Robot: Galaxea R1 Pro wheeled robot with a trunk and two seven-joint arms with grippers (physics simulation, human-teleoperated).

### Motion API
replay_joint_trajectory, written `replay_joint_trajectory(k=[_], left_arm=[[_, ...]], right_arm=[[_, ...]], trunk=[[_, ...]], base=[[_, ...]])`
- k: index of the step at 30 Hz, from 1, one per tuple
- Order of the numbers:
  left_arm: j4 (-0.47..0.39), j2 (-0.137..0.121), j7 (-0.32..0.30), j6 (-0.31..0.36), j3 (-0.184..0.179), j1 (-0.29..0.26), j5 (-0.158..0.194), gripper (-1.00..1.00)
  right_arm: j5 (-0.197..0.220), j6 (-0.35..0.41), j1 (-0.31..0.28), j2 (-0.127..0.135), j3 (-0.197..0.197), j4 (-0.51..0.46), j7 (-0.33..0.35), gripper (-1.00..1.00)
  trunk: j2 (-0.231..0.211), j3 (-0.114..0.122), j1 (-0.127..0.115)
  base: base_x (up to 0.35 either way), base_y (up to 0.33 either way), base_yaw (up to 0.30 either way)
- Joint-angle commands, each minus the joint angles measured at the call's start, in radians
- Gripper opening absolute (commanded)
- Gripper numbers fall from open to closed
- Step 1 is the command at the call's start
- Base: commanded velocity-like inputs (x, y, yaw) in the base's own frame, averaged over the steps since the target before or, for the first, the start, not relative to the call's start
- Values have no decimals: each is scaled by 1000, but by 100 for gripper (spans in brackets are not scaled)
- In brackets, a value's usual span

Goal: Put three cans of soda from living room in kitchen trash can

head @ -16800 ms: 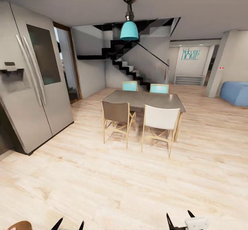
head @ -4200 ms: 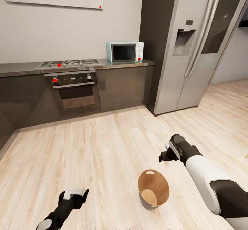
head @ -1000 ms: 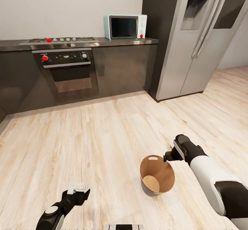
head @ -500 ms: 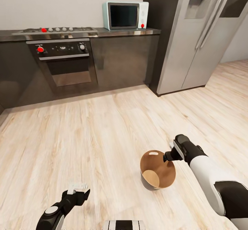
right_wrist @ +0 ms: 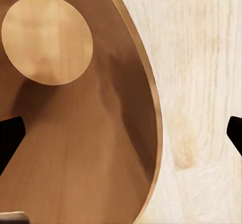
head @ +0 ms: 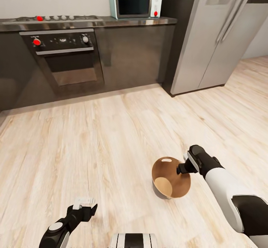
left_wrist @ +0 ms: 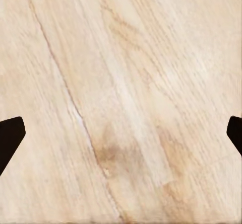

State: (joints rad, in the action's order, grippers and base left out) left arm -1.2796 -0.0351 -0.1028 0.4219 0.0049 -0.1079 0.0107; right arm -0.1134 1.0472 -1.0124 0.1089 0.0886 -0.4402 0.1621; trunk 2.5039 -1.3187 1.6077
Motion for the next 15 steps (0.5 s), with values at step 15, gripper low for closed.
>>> replay_joint_trajectory(k=[15], left_arm=[[-4, 0, 0, -2, 0, 0, 0, 100]], right_arm=[[0, 0, 0, 1, 0, 0, 1, 100]], trunk=[[1, -32, 2]], base=[[0, 0, 0]])
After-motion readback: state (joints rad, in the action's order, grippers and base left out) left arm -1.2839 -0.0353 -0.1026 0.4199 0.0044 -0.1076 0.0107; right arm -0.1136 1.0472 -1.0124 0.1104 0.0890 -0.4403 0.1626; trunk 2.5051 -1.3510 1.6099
